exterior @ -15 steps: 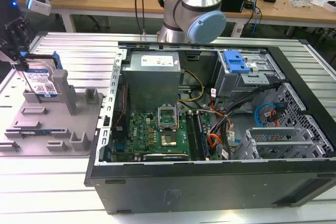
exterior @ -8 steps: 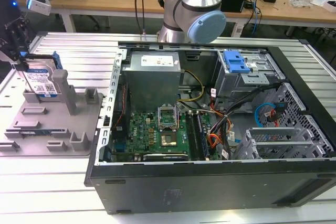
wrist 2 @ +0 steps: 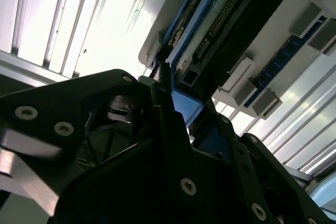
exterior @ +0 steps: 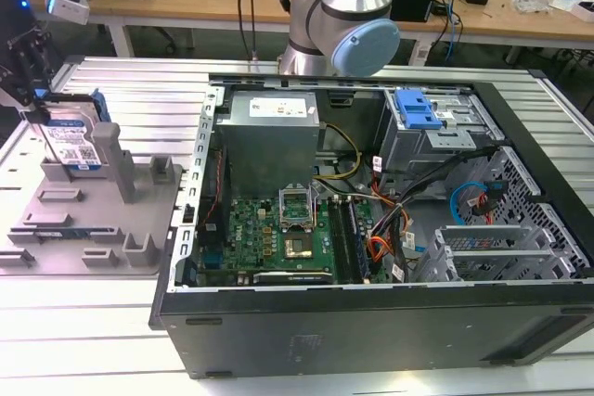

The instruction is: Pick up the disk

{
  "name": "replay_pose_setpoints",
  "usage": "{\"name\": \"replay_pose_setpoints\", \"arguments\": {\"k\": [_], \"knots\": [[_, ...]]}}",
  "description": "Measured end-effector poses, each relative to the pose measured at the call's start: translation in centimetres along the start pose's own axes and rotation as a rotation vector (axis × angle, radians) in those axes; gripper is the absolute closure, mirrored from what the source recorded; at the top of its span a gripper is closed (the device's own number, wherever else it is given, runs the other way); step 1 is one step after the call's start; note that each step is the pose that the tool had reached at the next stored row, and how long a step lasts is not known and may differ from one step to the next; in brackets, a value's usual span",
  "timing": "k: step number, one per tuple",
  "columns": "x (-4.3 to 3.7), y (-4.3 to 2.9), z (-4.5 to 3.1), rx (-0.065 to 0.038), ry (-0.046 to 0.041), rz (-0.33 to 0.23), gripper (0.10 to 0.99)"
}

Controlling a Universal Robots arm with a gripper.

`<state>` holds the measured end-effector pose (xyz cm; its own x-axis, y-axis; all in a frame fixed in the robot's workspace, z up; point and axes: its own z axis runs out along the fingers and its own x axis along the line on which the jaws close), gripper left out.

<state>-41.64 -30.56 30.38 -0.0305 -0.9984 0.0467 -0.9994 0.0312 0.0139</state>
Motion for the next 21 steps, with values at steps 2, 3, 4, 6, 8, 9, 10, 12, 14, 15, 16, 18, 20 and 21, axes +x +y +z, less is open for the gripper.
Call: {"name": "replay_pose_setpoints", "arguments": {"k": [2,3,4,6,8,9,10,12,14,15,16,18,20,21], "knots": [[0.03,0.01,-0.66,0.000,0.0000,-0.001,0.722],[0.04,0.01,-0.95,0.000,0.0000,-0.002,0.722],[0.08,0.02,-1.60,0.000,0.0001,-0.002,0.722],[0.14,0.04,-2.99,0.000,0.0001,-0.003,0.722],[0.18,0.05,-3.89,0.000,0.0001,-0.003,0.722],[0.21,0.06,-4.37,0.000,0.0001,-0.003,0.722],[0.24,0.07,-5.09,0.000,0.0001,-0.003,0.722],[0.29,0.08,-6.08,0.000,0.0001,-0.004,0.722],[0.35,0.10,-7.24,0.000,0.0001,-0.004,0.722],[0.37,0.11,-7.70,0.000,0.0001,-0.004,0.722],[0.40,0.11,-8.12,0.000,0.0001,-0.004,0.722],[0.49,0.14,-9.91,0.000,0.0001,-0.004,0.722],[0.58,0.16,-11.49,-0.001,0.0001,-0.004,0.722],[0.63,0.17,-12.34,-0.001,0.0001,-0.004,0.722]]}}
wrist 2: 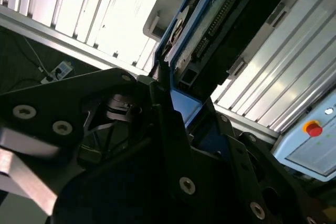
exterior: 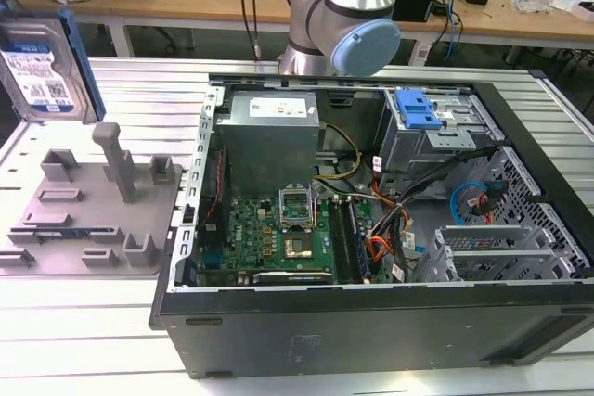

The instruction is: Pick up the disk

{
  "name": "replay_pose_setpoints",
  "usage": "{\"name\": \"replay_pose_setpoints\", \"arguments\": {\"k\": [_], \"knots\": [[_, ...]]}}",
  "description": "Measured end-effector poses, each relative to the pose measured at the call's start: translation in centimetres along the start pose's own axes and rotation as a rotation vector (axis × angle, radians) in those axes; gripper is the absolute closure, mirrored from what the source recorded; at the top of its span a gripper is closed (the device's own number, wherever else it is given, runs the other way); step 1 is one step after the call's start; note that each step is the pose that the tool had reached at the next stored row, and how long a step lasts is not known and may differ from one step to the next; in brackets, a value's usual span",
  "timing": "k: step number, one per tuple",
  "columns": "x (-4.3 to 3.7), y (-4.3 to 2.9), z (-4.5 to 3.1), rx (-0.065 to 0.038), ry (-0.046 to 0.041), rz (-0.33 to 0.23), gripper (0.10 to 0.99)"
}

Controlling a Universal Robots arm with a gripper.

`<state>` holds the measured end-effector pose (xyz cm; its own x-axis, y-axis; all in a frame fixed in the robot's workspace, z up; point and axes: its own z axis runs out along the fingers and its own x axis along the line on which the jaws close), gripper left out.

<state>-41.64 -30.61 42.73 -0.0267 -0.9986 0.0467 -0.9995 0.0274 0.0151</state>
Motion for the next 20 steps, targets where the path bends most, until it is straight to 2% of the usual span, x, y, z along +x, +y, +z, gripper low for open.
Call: {"name": "replay_pose_setpoints", "arguments": {"k": [1,3,5,6,7,20], "knots": [[0.07,0.02,-1.25,0.000,0.0000,0.000,0.722],[0.18,0.04,-2.83,0.000,0.0000,0.000,0.722],[0.31,0.07,-4.67,0.000,0.0000,0.000,0.722],[0.39,0.09,-5.84,0.000,0.0000,-0.001,0.722],[0.40,0.09,-6.09,-0.001,-0.0001,-0.001,0.722],[0.41,0.09,-6.10,0.000,0.0000,-0.003,0.722]]}}
